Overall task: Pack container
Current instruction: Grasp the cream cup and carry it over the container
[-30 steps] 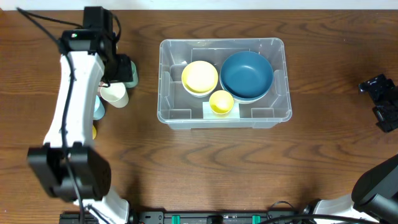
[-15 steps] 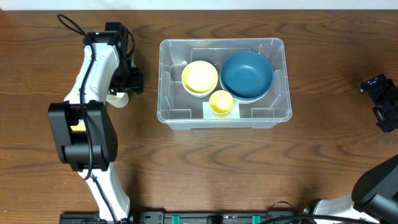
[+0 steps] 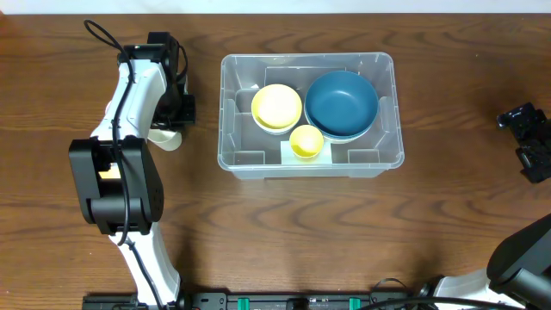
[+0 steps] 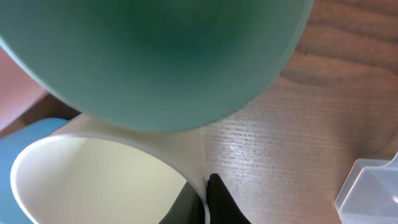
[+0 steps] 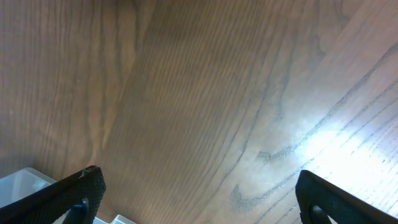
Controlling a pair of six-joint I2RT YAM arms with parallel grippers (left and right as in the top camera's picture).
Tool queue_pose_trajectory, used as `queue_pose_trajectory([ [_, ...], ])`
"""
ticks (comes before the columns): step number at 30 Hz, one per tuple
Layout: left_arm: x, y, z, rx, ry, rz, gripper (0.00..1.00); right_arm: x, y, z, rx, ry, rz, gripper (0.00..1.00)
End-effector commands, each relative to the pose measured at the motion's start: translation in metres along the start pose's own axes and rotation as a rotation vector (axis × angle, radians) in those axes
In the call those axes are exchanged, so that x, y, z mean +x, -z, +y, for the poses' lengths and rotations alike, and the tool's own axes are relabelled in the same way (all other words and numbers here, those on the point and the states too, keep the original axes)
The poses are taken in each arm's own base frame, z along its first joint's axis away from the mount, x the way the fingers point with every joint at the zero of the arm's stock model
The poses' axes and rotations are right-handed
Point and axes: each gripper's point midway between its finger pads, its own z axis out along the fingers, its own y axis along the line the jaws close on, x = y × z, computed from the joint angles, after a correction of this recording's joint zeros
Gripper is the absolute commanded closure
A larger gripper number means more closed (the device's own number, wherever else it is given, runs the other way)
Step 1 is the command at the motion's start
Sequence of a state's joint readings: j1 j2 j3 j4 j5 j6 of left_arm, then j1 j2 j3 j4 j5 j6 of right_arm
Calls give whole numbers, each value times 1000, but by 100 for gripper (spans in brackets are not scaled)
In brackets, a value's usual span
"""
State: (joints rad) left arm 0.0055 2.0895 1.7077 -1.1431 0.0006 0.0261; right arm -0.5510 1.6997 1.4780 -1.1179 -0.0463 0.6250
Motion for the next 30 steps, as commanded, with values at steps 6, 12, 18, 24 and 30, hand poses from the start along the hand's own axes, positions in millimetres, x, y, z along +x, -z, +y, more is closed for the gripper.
queue_pose_trajectory([
  [6,11,31,3,2,30,-27,94,-2,0,-2,2,-21,-2,1],
  [12,26,107,-11,95,28,-199,94,-2,0,-2,2,-21,-2,1],
  [18,60,181,-62,217,-185,-391,94,-2,0,-2,2,-21,-2,1],
  [24,94,217,-147,323,-572,-516,94,-2,0,-2,2,-21,-2,1],
  [30,111,212,-215,358,-804,-529,94,-2,0,-2,2,-21,-2,1],
])
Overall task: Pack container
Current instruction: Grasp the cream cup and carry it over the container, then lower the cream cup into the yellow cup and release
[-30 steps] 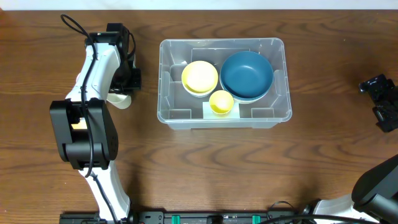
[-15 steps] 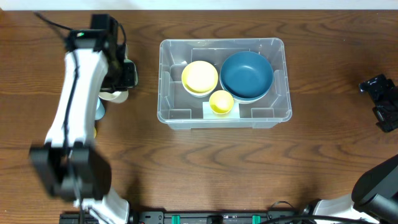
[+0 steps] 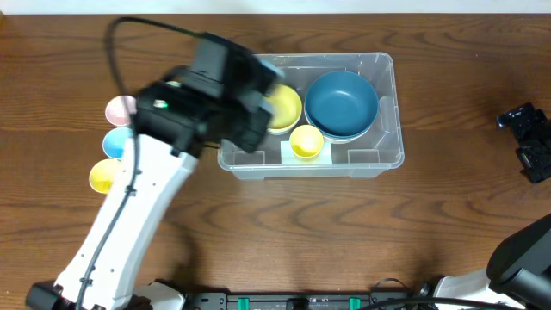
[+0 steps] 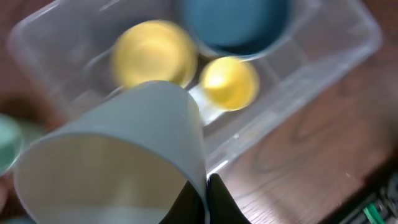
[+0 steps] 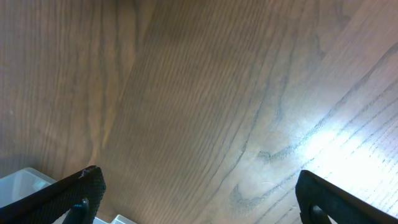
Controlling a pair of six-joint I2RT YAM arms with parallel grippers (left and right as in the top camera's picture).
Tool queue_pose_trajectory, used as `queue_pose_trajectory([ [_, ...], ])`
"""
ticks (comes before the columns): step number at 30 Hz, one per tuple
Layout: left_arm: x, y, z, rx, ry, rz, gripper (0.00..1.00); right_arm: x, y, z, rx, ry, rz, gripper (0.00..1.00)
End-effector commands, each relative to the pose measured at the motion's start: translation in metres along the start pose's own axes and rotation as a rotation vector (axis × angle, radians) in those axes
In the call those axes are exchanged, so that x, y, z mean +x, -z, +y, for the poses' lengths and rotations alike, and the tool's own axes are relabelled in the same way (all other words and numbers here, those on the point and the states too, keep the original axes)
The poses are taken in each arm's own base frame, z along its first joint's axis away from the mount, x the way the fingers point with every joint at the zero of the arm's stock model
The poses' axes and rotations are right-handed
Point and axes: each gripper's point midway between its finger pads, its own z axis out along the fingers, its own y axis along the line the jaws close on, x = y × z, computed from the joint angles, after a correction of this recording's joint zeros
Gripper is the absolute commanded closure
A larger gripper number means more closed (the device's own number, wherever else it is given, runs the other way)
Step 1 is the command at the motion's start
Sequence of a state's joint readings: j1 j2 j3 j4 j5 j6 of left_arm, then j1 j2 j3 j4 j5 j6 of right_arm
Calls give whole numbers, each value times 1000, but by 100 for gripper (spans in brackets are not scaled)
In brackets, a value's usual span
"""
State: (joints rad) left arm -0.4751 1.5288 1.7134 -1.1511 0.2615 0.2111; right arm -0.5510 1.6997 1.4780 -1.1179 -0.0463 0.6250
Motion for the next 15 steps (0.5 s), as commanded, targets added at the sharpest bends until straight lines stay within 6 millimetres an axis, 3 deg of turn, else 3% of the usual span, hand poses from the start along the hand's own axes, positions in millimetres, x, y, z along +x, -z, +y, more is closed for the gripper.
queue_pose_trajectory([
  [1,-7,-19,-28,60,-118,16,94,-2,0,-2,2,-21,-2,1],
  [7,-5,-67,-52,110,-179,106,94,-2,0,-2,2,-21,-2,1],
  [15,15,-122,-52,133,-171,254,94,-2,0,-2,2,-21,-2,1],
])
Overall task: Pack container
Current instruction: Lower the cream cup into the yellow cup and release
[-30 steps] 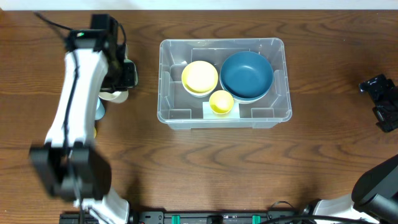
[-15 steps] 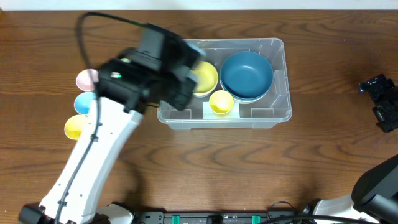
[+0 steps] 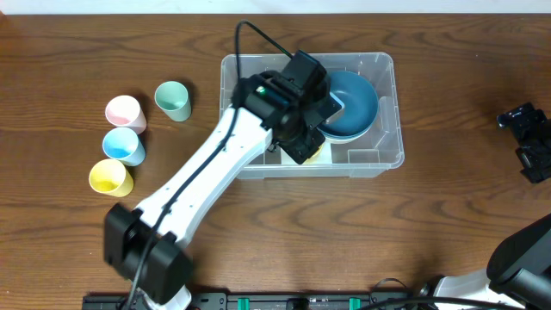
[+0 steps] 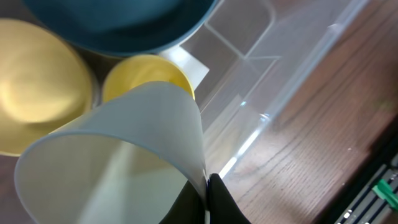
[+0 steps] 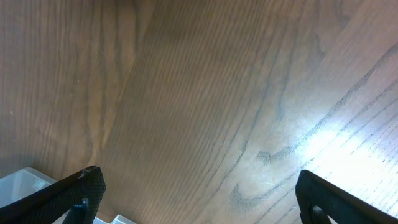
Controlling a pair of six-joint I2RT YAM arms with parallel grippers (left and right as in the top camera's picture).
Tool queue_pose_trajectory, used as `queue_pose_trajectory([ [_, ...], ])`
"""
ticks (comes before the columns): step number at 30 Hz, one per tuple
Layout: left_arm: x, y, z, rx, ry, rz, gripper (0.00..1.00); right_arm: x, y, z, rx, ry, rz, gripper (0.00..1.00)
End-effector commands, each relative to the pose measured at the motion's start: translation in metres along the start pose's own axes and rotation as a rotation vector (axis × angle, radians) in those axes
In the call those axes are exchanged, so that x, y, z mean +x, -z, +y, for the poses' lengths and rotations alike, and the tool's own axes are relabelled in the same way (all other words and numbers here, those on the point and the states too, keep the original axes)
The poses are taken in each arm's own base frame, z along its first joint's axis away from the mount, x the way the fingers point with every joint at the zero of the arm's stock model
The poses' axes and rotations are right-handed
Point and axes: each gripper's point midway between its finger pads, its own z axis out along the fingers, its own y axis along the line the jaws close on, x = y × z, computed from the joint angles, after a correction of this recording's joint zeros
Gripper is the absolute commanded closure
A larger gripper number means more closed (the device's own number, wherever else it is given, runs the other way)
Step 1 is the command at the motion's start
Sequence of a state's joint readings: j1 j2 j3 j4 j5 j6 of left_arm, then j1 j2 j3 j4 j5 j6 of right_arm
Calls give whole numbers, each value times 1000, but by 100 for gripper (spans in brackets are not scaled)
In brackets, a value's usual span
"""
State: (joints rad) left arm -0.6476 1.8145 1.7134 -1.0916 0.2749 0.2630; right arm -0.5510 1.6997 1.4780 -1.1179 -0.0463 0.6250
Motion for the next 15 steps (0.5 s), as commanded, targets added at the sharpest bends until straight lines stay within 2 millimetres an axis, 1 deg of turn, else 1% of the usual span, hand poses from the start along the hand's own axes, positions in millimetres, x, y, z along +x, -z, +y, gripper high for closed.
queue_pose_trajectory([
  [1,0,-13,1,11,-14,27,94,-2,0,-2,2,-21,-2,1],
  [4,1,-20,3,14,-25,41,94,-2,0,-2,2,-21,-2,1],
  [12,-5,-21,5,6,-30,17,94,-2,0,-2,2,-21,-2,1],
  [13,-6,-21,5,6,-31,16,92,-2,0,-2,2,-21,-2,1],
  [15,-6,-21,5,6,-31,15,73,-2,0,-2,2,-21,-2,1],
])
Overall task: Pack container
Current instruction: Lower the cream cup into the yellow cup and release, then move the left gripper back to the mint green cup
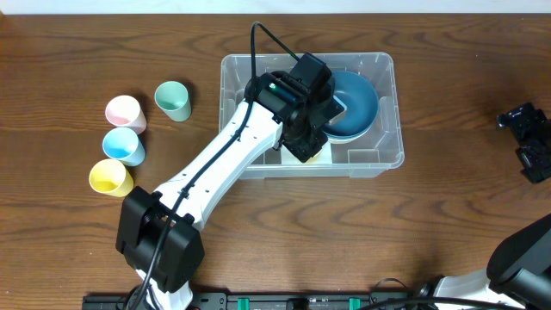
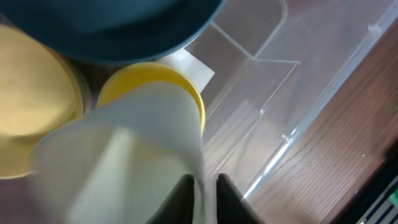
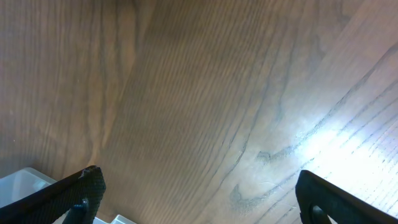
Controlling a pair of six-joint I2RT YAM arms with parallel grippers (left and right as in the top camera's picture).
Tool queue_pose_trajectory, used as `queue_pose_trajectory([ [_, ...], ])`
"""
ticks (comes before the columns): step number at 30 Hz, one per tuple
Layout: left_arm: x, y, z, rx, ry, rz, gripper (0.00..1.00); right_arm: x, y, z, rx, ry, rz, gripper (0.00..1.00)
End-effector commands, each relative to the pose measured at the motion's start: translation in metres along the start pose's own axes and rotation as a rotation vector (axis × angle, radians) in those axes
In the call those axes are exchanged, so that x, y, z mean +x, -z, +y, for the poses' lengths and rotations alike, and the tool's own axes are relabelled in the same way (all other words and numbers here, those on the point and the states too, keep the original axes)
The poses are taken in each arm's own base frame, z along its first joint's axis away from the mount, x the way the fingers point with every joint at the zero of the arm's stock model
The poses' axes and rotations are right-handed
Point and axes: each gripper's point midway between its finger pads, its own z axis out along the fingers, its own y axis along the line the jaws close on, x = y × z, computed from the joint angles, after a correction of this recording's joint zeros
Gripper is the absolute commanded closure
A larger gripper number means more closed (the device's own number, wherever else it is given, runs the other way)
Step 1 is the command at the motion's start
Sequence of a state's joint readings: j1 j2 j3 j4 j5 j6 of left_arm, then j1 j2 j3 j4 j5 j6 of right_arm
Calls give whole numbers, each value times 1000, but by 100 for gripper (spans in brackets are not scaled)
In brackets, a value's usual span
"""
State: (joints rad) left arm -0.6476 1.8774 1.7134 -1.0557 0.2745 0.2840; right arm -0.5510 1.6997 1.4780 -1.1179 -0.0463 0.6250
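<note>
The clear plastic container (image 1: 389,160) holds a dark blue bowl (image 1: 360,103), a yellow bowl (image 2: 31,106) and a small yellow cup (image 2: 158,78). My left gripper (image 2: 203,186) reaches into the container, right over the yellow cup. A white cup (image 2: 124,155), blurred, sits mouth-up into the yellow cup, its wall between my fingers. The fingers stand slightly apart, so the gripper reads as open. My right gripper (image 3: 199,194) is open over bare wood at the far right of the table (image 1: 527,142), holding nothing.
Several cups stand on the table to the left of the container: pink (image 1: 122,111), green (image 1: 173,100), light blue (image 1: 125,145) and yellow (image 1: 108,177). My left arm crosses the container's left half in the overhead view.
My left fingers, pinched tight on the white cup's wall before, now stand apart. The cup has sunk a little toward the yellow cup and looks blurred. The right arm is unchanged.
My left gripper was at the cups on the left, shut on the white cup's rim. A second later it held the cup at the container's left edge, then over the yellow cup inside. Now the fingers have parted there.
</note>
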Motion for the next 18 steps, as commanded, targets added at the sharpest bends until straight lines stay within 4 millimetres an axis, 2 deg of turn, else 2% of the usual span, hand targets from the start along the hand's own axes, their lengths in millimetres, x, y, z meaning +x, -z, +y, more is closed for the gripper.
queue_pose_trajectory([
  [1,-3,3,-1,0,-16,-11,61,-2,0,-2,2,-21,-2,1],
  [3,-3,3,-1,0,-16,-11,44,-2,0,-2,2,-21,-2,1],
  [4,-3,3,-1,0,-16,-11,40,-2,0,-2,2,-21,-2,1],
  [8,-3,4,0,-6,-14,-11,38,-2,0,-2,2,-21,-2,1],
  [11,-1,12,9,-45,0,-19,38,-2,0,-2,2,-20,-2,1],
  [14,-3,33,24,-93,54,-63,38,-2,0,-2,2,-21,-2,1],
  [18,2,84,58,-190,194,-176,38,-2,0,-2,2,-21,-2,1],
])
